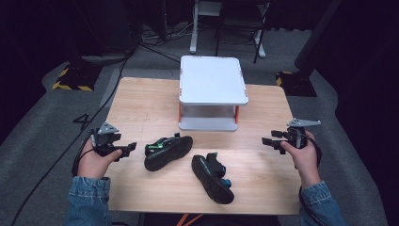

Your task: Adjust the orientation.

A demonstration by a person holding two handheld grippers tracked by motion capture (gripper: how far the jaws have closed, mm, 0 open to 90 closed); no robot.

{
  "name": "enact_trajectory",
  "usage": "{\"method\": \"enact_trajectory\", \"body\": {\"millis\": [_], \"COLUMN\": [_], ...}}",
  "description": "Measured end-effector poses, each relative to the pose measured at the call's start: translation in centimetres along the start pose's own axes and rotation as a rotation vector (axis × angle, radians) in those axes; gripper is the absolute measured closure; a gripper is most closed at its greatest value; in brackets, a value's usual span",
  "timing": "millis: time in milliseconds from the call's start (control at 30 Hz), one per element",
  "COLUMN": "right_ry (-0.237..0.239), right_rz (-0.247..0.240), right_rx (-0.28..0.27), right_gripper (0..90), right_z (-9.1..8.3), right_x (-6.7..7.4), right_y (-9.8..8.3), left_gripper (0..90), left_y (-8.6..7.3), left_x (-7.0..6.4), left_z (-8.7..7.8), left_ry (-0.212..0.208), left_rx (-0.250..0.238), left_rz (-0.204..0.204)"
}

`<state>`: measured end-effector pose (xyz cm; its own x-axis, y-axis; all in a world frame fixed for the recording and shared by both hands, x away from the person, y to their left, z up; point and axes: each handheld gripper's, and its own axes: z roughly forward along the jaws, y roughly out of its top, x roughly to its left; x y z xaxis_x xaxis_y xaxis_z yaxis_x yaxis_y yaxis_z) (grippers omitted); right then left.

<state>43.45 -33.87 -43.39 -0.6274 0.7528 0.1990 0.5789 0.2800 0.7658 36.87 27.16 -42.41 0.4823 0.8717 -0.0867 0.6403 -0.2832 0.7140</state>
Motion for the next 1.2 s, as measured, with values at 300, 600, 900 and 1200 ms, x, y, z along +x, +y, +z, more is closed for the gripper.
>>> {"method": "enact_trajectory", "body": {"millis": [300, 600, 900, 1200], "right_ry": [0.010, 0.063, 0.189, 0.267], "right_rz": [-0.041, -0.137, -0.272, -0.337], "right_rx": [0.000, 0.043, 0.131, 0.218], "right_gripper": [30.7, 29.6, 29.1, 29.1], "right_z": [0.0, 1.5, 3.6, 5.8], "right_x": [1.1, 4.5, 9.5, 12.1], "right_y": [0.2, 0.8, 0.9, 0.0], "left_gripper": [26.7, 26.7, 26.6, 26.5], "left_y": [0.6, 0.6, 0.5, 0.1], "left_x": [-0.5, -0.3, -0.4, 0.0], "left_z": [0.0, -0.1, 0.0, 0.3], "left_ry": [-0.005, -0.005, -0.014, -0.015], "left_rx": [-0.014, -0.017, -0.012, 0.001], "left_rz": [0.013, 0.009, 0.011, -0.006]}}
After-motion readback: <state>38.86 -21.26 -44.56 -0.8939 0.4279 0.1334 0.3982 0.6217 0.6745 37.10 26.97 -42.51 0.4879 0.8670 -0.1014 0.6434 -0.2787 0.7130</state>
